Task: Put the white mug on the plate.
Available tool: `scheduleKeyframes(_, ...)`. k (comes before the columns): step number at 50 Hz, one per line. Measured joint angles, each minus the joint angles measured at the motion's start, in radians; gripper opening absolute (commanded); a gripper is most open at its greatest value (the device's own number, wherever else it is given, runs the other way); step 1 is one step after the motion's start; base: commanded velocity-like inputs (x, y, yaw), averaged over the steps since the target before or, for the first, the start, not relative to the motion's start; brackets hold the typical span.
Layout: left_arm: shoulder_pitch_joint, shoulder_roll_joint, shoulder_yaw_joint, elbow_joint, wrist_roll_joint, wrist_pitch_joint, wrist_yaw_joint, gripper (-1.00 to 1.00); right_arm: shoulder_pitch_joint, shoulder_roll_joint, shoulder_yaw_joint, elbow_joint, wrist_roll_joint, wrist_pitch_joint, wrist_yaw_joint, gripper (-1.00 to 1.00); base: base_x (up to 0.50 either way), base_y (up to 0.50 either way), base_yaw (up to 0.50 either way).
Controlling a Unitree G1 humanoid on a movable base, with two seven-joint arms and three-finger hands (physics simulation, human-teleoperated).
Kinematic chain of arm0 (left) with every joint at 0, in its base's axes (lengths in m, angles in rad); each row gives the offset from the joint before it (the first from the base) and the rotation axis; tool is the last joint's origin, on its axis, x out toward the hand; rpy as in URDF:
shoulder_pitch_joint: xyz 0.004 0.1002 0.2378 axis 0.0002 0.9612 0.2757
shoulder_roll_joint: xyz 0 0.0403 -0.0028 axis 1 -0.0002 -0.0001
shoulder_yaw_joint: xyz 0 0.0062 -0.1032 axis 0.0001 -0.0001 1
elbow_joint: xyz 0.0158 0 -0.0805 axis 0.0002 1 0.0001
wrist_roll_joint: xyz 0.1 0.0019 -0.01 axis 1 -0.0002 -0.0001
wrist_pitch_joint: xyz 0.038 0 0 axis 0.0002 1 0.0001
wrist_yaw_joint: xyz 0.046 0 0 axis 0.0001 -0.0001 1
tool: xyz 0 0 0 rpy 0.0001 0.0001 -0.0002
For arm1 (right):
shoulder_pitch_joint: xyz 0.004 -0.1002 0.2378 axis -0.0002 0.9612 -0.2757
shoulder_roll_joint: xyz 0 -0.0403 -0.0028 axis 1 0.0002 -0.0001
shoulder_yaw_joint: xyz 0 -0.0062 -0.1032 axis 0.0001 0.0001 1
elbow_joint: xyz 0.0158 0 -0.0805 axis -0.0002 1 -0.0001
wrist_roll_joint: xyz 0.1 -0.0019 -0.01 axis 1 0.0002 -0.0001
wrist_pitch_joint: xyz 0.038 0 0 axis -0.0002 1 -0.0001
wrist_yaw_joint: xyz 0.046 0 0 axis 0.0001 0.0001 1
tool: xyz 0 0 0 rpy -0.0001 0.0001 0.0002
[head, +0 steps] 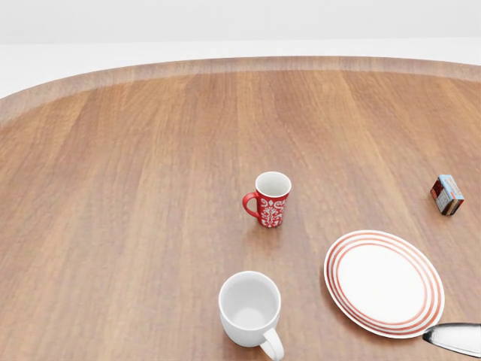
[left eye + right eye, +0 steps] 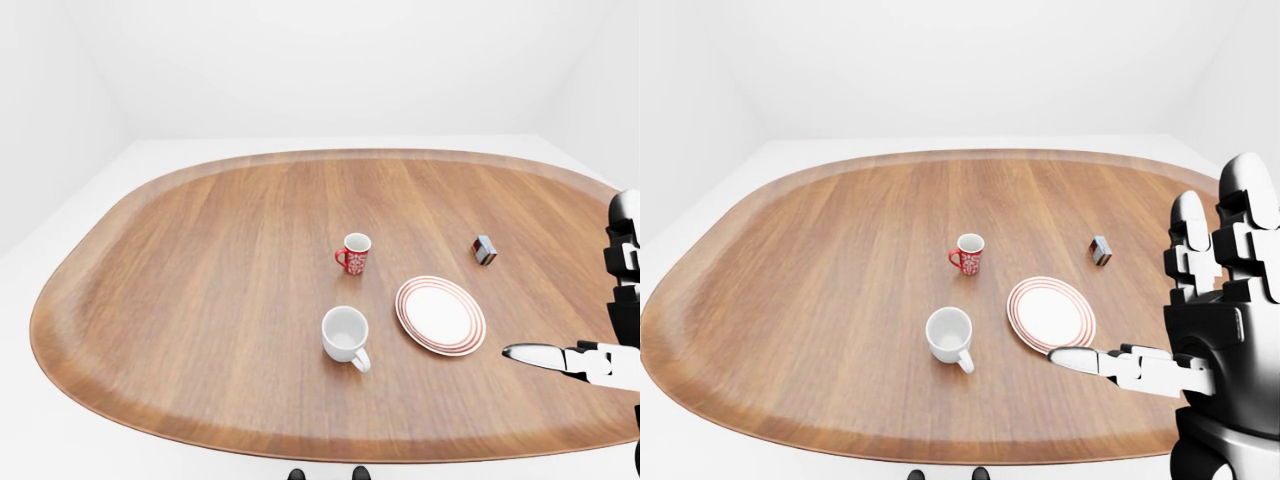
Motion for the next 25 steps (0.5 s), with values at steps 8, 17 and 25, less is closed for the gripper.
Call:
scheduleKeyframes(8,-0.001,-0.003,-0.003,0.000,0.005,0.000,-0.002,1.00,-0.003,0.005,0.002,0.000,-0.003,0.000,0.003,1.00,0.00,0.00,0.00)
scheduleKeyframes(17,-0.001,-0.003,-0.003,0.000,0.006,0.000,-0.002,1.00,-0.005,0.006,0.006,0.000,-0.007,0.000,0.004,1.00,0.17,0.00,0.00)
scheduleKeyframes(25,-0.001,-0.004,-0.005,0.000,0.006,0.000,-0.003,1.00,-0.006,0.013,0.011,0.000,-0.016,0.000,0.008,1.00,0.11,0.00,0.00)
